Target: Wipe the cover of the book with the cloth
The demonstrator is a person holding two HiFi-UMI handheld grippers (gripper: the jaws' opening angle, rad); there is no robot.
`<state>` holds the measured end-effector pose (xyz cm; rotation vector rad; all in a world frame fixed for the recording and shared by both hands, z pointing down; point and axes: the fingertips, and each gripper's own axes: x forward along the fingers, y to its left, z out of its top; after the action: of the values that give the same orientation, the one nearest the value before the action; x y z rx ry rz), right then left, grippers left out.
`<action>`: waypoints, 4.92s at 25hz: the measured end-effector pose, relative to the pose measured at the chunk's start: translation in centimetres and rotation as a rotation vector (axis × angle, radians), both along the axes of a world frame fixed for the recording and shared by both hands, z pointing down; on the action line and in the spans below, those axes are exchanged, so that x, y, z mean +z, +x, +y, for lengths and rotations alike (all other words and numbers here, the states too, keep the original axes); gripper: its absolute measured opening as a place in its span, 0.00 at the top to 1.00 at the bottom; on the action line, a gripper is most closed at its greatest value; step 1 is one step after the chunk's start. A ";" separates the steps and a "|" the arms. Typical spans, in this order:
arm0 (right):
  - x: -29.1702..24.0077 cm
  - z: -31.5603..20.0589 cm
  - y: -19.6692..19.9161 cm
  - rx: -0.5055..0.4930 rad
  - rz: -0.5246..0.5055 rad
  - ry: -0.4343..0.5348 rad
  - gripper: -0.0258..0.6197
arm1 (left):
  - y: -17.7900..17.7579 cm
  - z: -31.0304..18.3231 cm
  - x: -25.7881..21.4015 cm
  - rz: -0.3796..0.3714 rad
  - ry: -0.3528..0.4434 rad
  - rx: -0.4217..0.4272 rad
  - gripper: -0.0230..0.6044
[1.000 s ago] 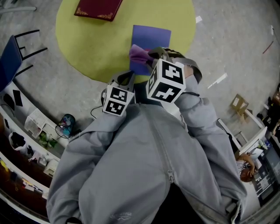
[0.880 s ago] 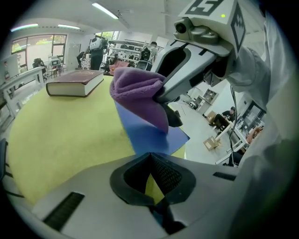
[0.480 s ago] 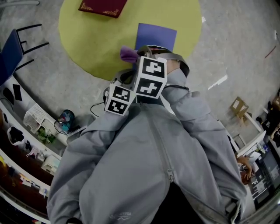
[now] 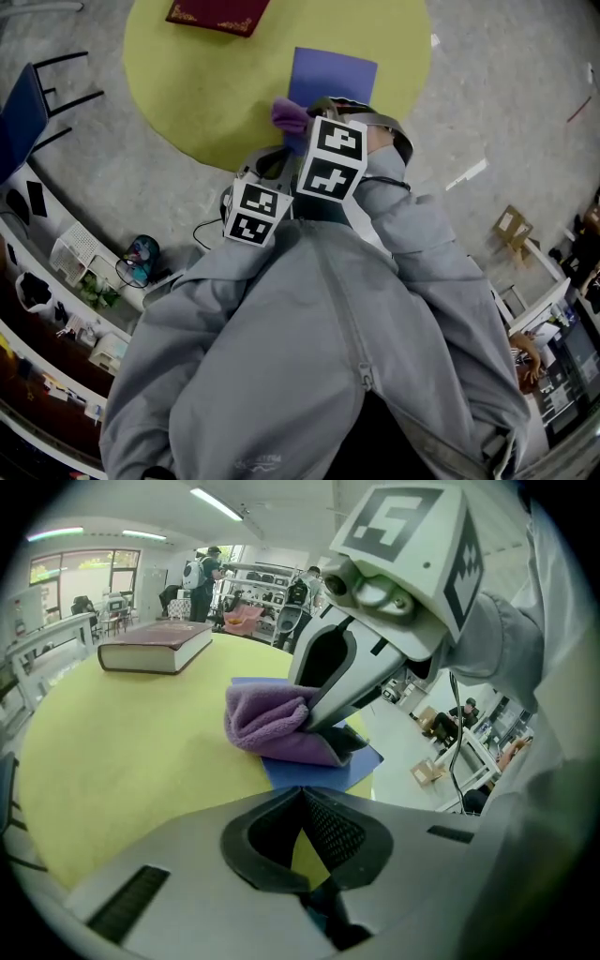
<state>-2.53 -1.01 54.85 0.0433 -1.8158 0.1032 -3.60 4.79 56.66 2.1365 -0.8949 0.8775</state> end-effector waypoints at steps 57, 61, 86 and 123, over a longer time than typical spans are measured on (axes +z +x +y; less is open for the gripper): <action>-5.3 2.5 6.2 0.197 -0.039 0.015 0.83 | -0.3 0.8 -0.1 -0.017 -0.002 0.042 0.94; -4.9 3.2 2.4 0.136 -0.094 -0.014 0.83 | -0.4 0.6 -0.1 -0.024 0.000 0.044 0.93; 0.6 3.9 -0.9 -0.052 -0.066 -0.088 0.83 | -0.7 0.4 0.2 -0.021 0.006 0.005 0.94; -1.2 7.5 15.5 0.294 0.130 -0.099 0.83 | 0.1 1.0 -0.4 -0.083 -0.062 0.114 0.94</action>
<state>12.97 6.47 53.61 0.2416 -1.6623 0.3895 -3.47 5.76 56.24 2.1275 -0.7818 1.0450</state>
